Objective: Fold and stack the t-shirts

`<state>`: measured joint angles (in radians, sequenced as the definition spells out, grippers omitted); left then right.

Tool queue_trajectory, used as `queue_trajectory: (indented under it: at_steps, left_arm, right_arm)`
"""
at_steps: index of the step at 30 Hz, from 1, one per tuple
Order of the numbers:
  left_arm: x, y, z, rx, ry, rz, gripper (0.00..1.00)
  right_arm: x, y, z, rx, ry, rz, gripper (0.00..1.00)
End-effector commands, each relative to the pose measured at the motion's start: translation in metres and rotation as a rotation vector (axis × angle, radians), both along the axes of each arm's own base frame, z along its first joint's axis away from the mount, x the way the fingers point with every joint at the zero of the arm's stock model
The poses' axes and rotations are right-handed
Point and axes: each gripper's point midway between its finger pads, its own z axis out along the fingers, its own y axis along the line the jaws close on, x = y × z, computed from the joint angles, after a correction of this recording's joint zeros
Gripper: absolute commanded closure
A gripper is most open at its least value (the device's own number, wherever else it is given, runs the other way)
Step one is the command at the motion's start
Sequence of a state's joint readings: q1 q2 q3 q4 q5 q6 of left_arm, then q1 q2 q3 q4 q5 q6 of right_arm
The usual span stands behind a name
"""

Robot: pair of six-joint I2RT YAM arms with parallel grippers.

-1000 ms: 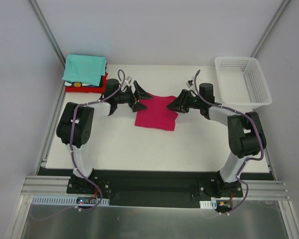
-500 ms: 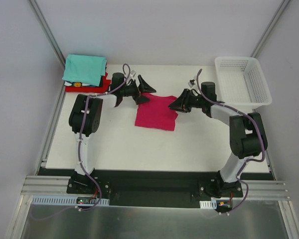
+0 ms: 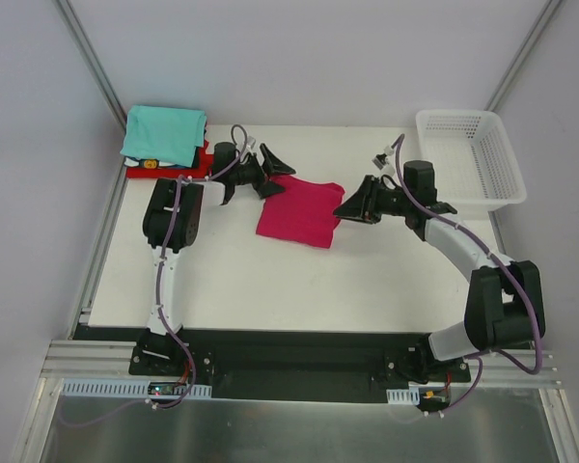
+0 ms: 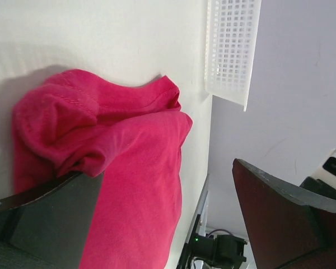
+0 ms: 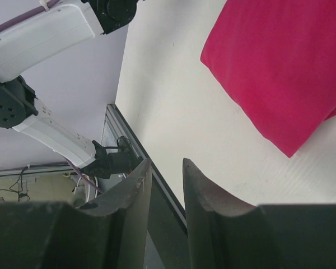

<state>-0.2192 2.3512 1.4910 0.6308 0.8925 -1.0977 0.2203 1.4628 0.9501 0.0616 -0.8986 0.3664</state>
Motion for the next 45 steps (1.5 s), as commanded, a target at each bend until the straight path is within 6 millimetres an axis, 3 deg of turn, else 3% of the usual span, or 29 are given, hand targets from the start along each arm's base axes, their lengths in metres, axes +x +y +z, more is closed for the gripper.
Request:
queue_trajectory:
  at_steps: [1,7,10,18,19,20,23,28,29,35,36,37,45]
  left_arm:
    - [0.011,0.011,0.030,-0.022,-0.089,0.014,0.01]
    - [-0.003,0.017,0.047,-0.023,-0.102,0.011,0.01]
    - [-0.005,0.028,0.055,-0.005,-0.110,0.026,0.01]
    - [0.009,0.086,0.084,0.077,-0.154,0.124,0.01]
    - [0.003,0.091,0.074,0.127,-0.076,0.128,0.01]
    - [0.009,0.096,0.083,0.202,-0.151,0.118,0.01]
    - [0.014,0.114,0.088,0.320,-0.145,0.151,0.01]
    - [0.039,0.168,0.088,0.601,-0.174,0.288,0.01]
    - [0.048,0.179,0.099,0.664,-0.234,0.301,0.01]
    - [0.072,0.237,0.103,0.974,-0.305,0.453,0.01]
    - [0.074,0.242,0.104,0.995,-0.305,0.472,0.01]
    - [0.079,0.261,0.106,1.012,-0.303,0.516,0.01]
    - [0.121,0.307,0.133,1.176,-0.473,0.706,0.01]
  right_arm:
    - [-0.009,-0.003,-0.011,-0.026,0.023,0.018,0.68]
    - [-0.004,-0.002,-0.019,-0.036,0.049,0.009,0.68]
    - [0.001,0.000,-0.020,-0.036,0.051,0.011,0.68]
    - [0.000,0.008,-0.024,-0.036,0.062,0.032,0.68]
    - [-0.002,0.009,-0.025,-0.037,0.065,0.034,0.68]
    - [-0.003,0.009,-0.025,-0.037,0.065,0.035,0.68]
    - [-0.005,0.008,-0.024,-0.041,0.065,0.032,0.67]
    - [-0.012,0.012,-0.017,-0.039,0.045,0.050,0.67]
    - [-0.018,0.012,-0.020,-0.049,0.064,0.055,0.67]
    - [-0.030,0.010,-0.033,-0.060,0.095,0.069,0.67]
    - [-0.031,0.010,-0.034,-0.060,0.097,0.072,0.67]
    - [-0.032,0.010,-0.034,-0.060,0.100,0.074,0.67]
    - [-0.044,0.023,-0.033,-0.033,0.111,0.129,0.66]
